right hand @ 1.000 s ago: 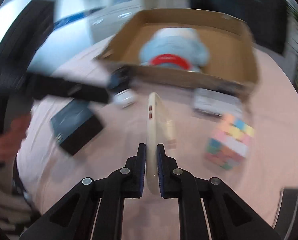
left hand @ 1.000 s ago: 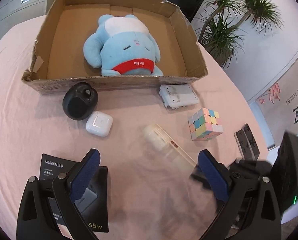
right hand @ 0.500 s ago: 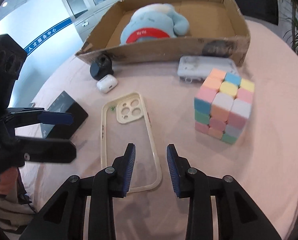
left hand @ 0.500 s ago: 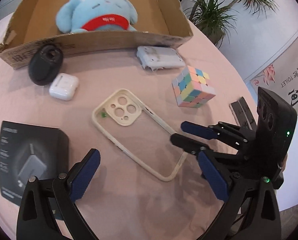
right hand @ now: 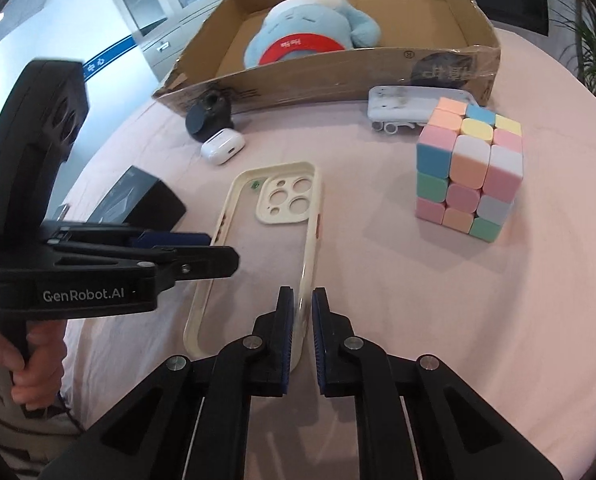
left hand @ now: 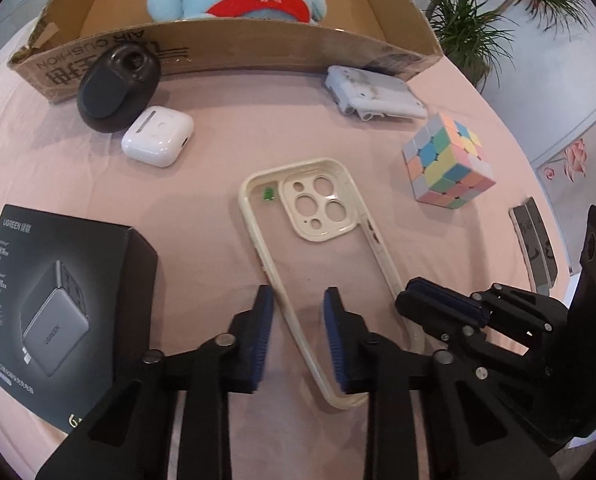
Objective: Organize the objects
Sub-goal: 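Move the right gripper to the cream phone case and open it, then grasp the cream phone case rim with the right gripper and lift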
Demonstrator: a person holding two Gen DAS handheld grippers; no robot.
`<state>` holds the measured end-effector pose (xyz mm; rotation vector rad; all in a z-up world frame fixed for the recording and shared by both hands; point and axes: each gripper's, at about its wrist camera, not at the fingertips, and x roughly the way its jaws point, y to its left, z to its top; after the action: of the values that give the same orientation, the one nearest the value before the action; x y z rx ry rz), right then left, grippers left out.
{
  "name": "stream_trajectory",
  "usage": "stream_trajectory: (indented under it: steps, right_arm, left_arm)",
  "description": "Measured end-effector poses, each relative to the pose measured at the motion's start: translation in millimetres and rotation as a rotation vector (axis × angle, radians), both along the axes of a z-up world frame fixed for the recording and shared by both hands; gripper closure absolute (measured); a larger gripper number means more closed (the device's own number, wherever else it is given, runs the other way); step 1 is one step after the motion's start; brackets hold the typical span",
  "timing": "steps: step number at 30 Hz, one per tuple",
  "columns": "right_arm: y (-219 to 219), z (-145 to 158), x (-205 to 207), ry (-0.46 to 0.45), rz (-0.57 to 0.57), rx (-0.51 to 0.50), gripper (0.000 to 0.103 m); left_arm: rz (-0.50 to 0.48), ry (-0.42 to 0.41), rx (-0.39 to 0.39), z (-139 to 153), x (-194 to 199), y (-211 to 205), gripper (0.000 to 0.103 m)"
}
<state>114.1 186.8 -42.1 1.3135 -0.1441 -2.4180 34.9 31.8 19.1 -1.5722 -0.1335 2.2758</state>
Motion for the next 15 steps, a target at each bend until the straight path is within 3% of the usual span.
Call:
stream_trajectory:
  steps: [4, 11, 15]
  right_arm:
    - [-9, 0, -4, 0.008, -0.007, 0.053, 0.096]
    - [-22, 0, -5, 0.056, -0.034, 0.149, 0.096]
    - [-22, 0, -4, 0.064, -0.074, 0.145, 0.095]
  left_arm:
    - [0.01, 0.019, 0.0, -1, 2, -1, 0.084]
    - [0.026, 0.154, -0.09, -1, 15, 14, 0.083]
    - [0.029, 0.17, -0.092, -1, 15, 13, 0.083]
